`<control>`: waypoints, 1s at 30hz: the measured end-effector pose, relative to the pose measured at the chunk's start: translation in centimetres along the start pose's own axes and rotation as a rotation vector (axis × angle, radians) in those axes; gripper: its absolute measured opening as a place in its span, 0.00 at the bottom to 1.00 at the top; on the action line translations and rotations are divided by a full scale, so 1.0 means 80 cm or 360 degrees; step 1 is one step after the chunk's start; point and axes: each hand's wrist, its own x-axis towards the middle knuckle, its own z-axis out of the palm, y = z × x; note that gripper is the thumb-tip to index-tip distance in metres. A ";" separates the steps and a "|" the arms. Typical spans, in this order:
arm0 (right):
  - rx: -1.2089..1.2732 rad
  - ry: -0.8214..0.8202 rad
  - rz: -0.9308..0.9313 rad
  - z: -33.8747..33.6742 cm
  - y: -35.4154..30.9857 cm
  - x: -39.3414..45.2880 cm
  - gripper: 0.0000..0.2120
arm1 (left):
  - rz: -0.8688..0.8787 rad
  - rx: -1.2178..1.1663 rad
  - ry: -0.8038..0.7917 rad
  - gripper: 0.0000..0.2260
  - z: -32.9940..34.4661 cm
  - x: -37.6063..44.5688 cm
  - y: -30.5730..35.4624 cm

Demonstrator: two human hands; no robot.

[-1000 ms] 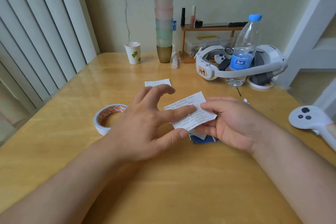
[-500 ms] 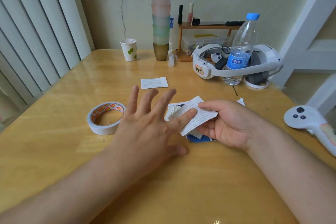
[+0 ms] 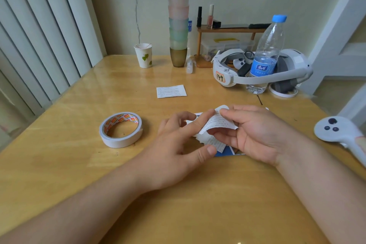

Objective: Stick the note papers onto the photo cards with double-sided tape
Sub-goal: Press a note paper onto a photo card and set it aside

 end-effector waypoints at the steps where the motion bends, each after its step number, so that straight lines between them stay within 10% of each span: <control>1: 0.0005 -0.0014 0.0000 0.001 0.000 -0.001 0.07 | -0.0002 0.0034 -0.0012 0.32 0.000 -0.001 0.002; 9: 0.0061 -0.0057 -0.0006 0.005 -0.004 -0.007 0.06 | 0.0134 0.0878 0.0393 0.38 0.003 0.000 -0.001; 18: 0.0099 -0.0044 0.0013 0.011 -0.003 -0.012 0.05 | 0.0097 0.0961 0.0498 0.42 0.003 0.001 0.000; 23: 0.0049 0.0032 0.0021 0.005 -0.007 -0.011 0.03 | 0.0082 0.0501 0.0349 0.30 -0.011 0.000 -0.004; 30: -0.0061 -0.0075 0.0100 0.000 -0.005 -0.009 0.07 | 0.0381 0.1053 0.0465 0.22 -0.030 0.009 -0.003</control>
